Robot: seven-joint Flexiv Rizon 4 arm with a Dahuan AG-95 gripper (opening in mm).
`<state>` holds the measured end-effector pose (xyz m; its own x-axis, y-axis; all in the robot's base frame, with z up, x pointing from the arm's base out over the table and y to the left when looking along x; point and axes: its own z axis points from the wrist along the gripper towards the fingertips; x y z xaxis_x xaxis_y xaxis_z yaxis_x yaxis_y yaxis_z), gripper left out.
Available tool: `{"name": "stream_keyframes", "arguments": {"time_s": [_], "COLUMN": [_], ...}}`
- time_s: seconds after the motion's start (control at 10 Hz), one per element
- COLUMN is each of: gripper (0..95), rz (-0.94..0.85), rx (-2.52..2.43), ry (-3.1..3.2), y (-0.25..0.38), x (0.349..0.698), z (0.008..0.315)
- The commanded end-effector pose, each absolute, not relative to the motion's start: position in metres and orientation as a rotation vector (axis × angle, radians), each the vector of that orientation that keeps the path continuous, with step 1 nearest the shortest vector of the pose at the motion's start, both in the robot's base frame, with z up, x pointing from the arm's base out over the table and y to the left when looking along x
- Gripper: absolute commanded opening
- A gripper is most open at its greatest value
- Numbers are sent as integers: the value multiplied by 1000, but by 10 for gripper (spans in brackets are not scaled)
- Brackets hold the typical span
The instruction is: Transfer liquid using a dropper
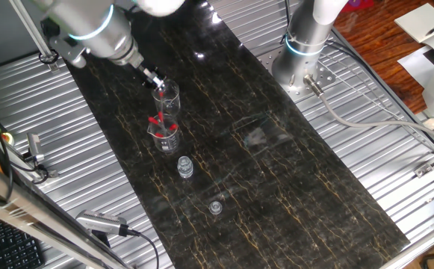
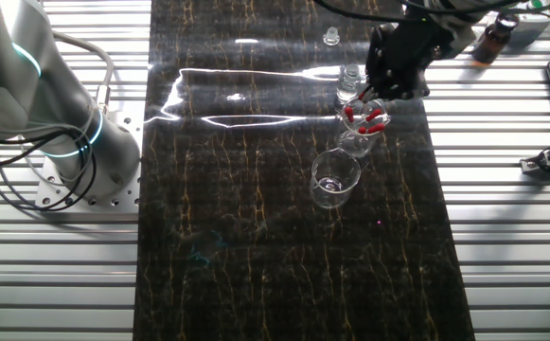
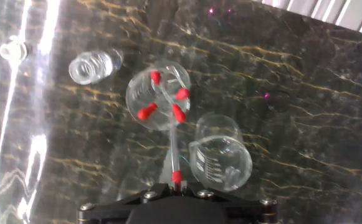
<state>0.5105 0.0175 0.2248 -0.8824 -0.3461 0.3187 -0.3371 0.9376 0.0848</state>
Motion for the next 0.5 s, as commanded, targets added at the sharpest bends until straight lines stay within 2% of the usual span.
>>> {"name": "stream_keyframes", "arguments": {"time_s": [0.1, 0.2, 0.5], "gripper": [0, 0, 0], "rz": [-33, -34, -30], "rx": [500, 500, 483], "ry": [-2765, -2767, -2776], "y": [17, 17, 17], "x": [514, 515, 522], "z": [209, 206, 173]}}
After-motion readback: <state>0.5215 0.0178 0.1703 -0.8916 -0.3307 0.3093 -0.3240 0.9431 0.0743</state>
